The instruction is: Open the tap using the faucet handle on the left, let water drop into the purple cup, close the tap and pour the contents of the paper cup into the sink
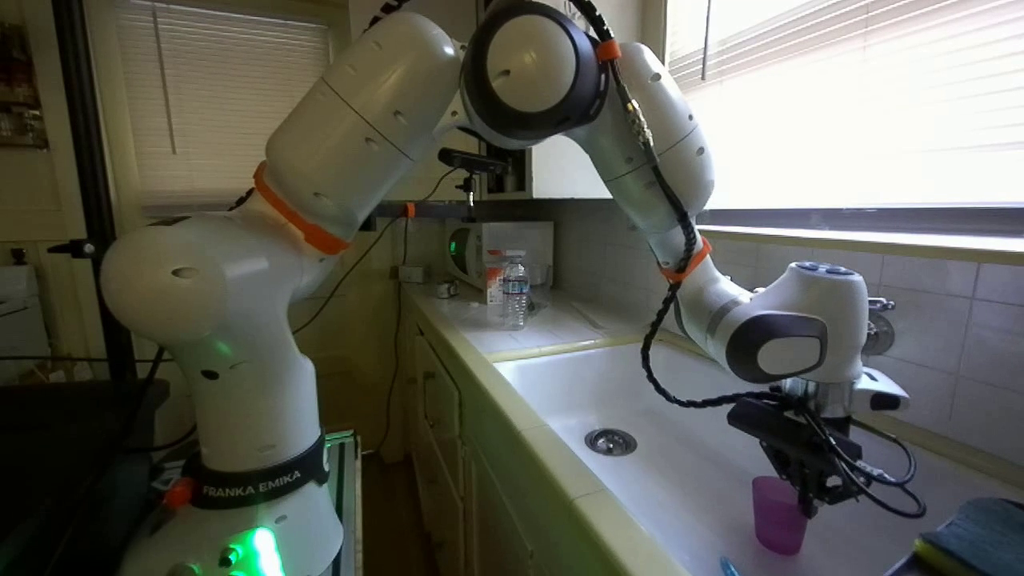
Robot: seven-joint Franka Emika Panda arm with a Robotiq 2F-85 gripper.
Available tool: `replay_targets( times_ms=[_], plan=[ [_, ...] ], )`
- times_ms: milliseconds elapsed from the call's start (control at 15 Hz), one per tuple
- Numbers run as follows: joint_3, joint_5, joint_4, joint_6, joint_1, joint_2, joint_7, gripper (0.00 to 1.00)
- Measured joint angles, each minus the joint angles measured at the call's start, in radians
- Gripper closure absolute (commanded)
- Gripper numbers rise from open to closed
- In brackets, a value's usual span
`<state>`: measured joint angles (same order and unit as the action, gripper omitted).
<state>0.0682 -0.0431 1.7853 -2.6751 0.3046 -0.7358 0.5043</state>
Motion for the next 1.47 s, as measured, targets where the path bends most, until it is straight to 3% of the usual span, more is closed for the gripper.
replay_targets(
  times_ms=[333, 733, 1067, 1467],
  plan=[
    [-0.130, 0.183, -0.001, 0.064, -0.131, 0.054, -0.098, 0.99],
    [-0.262, 0.436, -0.023, 0.248, -0.280, 0.093, -0.215, 0.99],
    [-0.298, 0.606, -0.063, 0.382, -0.321, 0.108, -0.245, 0.99],
    [-0.295, 0.705, -0.080, 0.430, -0.322, 0.113, -0.256, 0.99]
  ],
)
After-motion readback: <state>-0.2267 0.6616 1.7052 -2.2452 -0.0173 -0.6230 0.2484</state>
